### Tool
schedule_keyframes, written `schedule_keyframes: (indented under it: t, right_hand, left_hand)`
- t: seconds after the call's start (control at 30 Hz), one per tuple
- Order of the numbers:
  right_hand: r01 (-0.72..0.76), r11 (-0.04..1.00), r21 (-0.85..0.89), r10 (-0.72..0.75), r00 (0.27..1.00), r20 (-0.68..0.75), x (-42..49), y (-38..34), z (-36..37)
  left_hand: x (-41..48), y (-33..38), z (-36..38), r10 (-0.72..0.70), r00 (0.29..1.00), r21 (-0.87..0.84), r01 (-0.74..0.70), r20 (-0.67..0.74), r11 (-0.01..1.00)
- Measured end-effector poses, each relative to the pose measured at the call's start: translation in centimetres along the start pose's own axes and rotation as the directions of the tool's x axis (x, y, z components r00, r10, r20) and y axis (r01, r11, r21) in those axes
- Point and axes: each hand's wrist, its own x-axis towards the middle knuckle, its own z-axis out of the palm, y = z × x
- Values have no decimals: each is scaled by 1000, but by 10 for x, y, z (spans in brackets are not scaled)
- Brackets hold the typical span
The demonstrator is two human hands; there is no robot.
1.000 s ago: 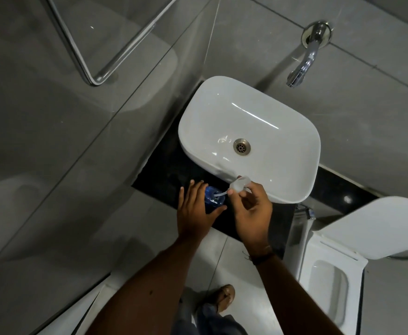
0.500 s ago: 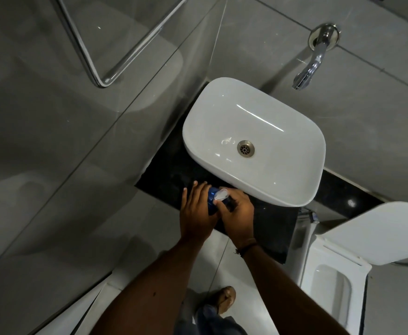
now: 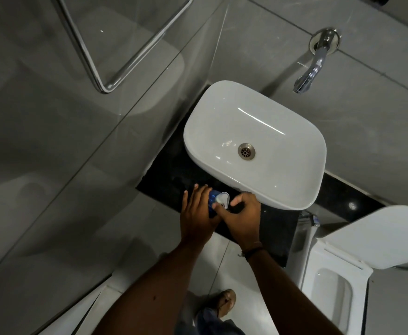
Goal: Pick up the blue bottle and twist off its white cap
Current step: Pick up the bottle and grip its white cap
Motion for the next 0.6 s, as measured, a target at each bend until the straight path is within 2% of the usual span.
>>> schedule_keyframes:
  t: [0.1,0.17,0.37,0.6]
  right_hand:
    - [49,998,-27,-43,983,180,2,3,-5]
    - [61,998,-26,-53,969,243,5,0,-4]
    - [-21,1000,-19,22,997,80,3,-14,3]
    - [-156,983,-97,159,987,26,7,-17,13]
  left_hand:
    - [-1,-2,2,24,999,7,-24,24,1000]
    - [-1,-2,2,24,999,0,-24,24,1000]
    - [1,1,-3,-13,1000,-21,13,25,1000]
    - [2,3,-7,-21,994,4,21,106,1000]
